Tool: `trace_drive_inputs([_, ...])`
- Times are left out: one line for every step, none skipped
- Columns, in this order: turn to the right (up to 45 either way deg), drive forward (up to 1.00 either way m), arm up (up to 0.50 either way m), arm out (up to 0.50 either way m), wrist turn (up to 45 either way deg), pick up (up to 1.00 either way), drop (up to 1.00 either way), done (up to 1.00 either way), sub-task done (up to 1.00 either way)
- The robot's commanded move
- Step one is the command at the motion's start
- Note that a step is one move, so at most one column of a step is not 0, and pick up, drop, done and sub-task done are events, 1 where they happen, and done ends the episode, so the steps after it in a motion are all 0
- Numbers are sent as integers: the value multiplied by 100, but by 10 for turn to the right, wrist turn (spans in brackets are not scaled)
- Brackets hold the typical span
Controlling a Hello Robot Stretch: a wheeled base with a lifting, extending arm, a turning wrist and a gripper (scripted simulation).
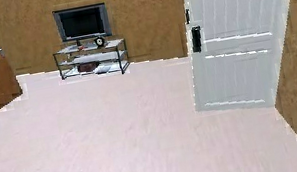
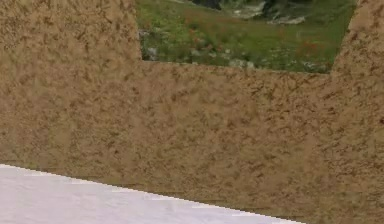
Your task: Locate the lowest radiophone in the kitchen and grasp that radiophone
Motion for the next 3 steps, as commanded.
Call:
trace_drive_inputs([0,70,0,0,0,0,0,0,0])
trace_drive_inputs([-30,0,0,0,0,0,0,0,0])
trace_drive_inputs([0,100,0,0,0,0,0,0,0])
